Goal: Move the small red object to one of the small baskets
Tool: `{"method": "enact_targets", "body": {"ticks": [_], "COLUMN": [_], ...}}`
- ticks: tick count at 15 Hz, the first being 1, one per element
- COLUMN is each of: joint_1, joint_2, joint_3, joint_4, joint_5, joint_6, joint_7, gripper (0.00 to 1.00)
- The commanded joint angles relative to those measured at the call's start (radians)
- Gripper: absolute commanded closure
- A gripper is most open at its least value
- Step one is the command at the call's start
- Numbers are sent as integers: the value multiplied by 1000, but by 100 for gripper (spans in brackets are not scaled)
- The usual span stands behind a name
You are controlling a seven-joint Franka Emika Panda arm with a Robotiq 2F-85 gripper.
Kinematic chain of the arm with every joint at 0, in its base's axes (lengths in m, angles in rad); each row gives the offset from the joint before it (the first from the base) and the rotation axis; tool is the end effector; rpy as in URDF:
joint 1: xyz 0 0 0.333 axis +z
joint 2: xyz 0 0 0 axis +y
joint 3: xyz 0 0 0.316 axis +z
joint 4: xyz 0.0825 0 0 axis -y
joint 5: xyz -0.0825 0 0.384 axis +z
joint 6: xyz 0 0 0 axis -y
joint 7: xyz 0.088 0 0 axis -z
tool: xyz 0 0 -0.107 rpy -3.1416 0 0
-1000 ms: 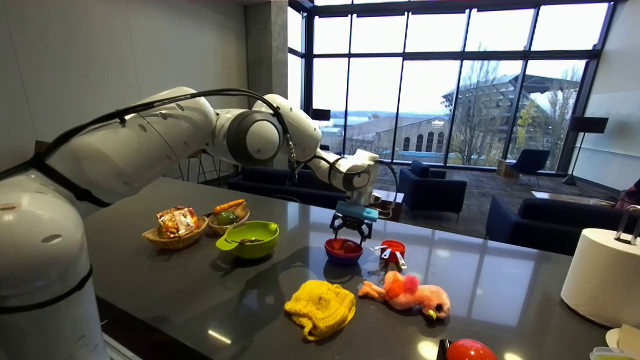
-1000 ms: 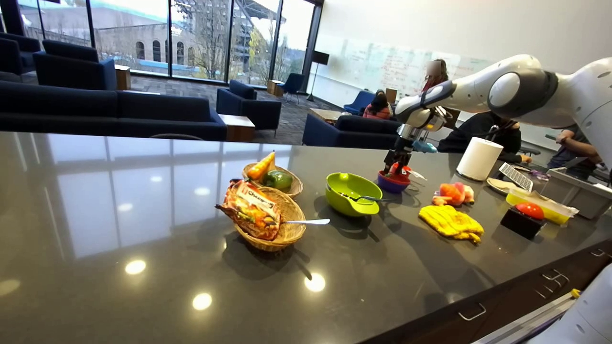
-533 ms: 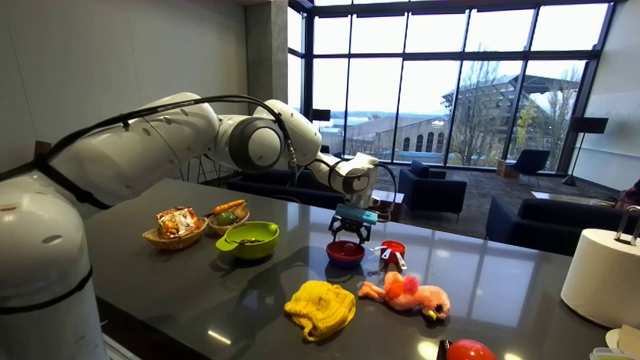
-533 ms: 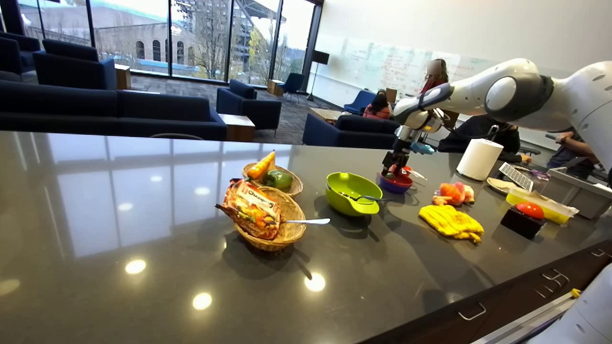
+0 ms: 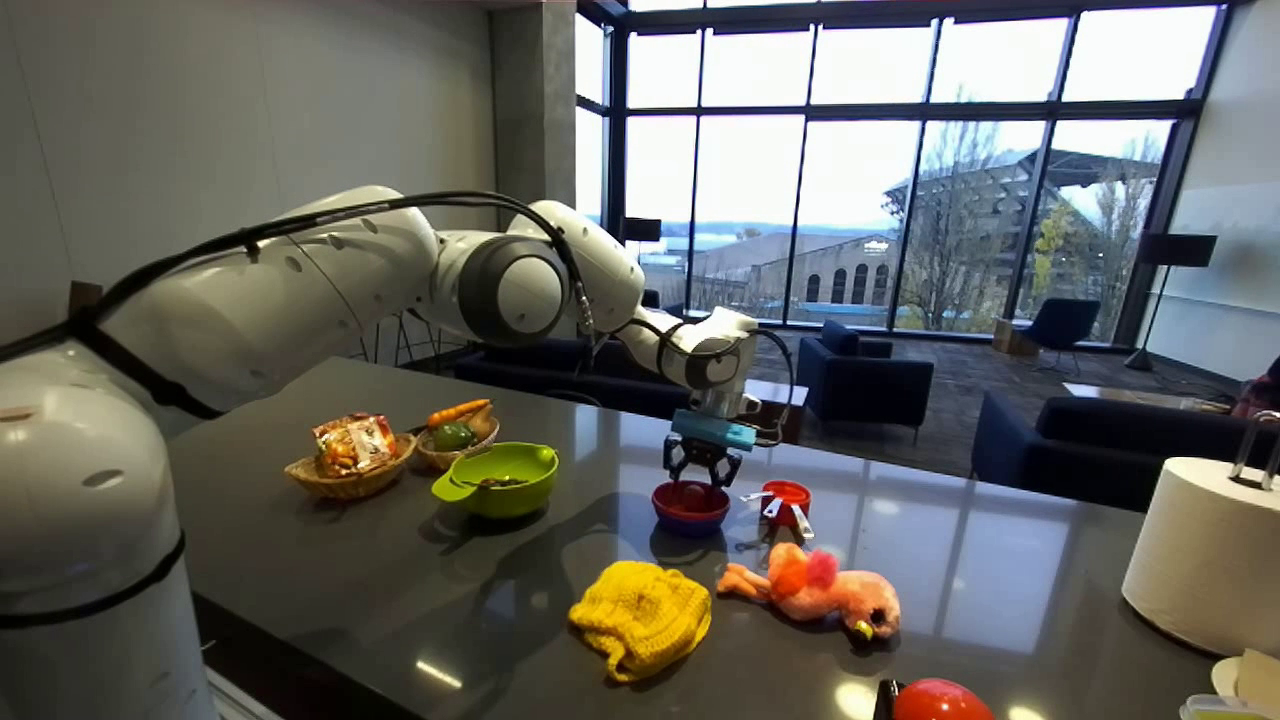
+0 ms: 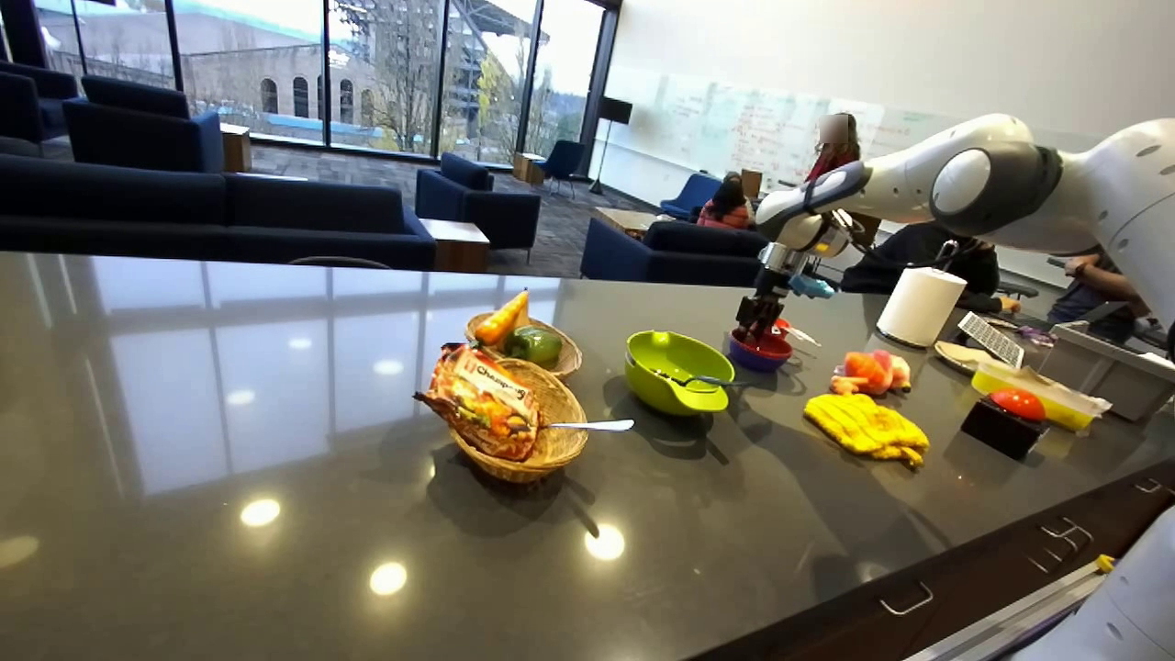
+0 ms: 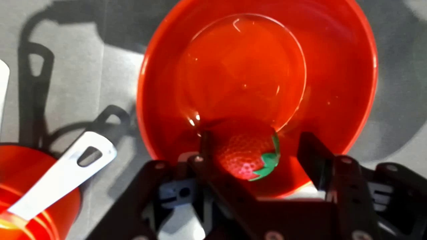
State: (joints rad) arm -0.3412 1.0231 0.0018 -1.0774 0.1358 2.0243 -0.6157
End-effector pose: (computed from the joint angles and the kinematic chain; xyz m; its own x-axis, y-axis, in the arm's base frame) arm 0.7244 -0.2480 0.1914 0.9778 0.2095 0.0033 0.2078 -0.9677 -0.1426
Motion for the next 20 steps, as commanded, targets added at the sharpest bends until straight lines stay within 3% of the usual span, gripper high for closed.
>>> {"method": "enact_targets", "body": {"ticks": [1,3,13,20], "joint_1": [-9,-10,15,63], "joint_2": [-4,-8,-147,-376], "joint_3": [-7,-13,-26,-30], "joint_4": [-3,-8,-79,-270], "joint_5": [-2,0,-5,-14], "joint_6": [-4,-2,-1,9], "joint_7": [0,3,24,67], "gripper": [65,75,75,75]}}
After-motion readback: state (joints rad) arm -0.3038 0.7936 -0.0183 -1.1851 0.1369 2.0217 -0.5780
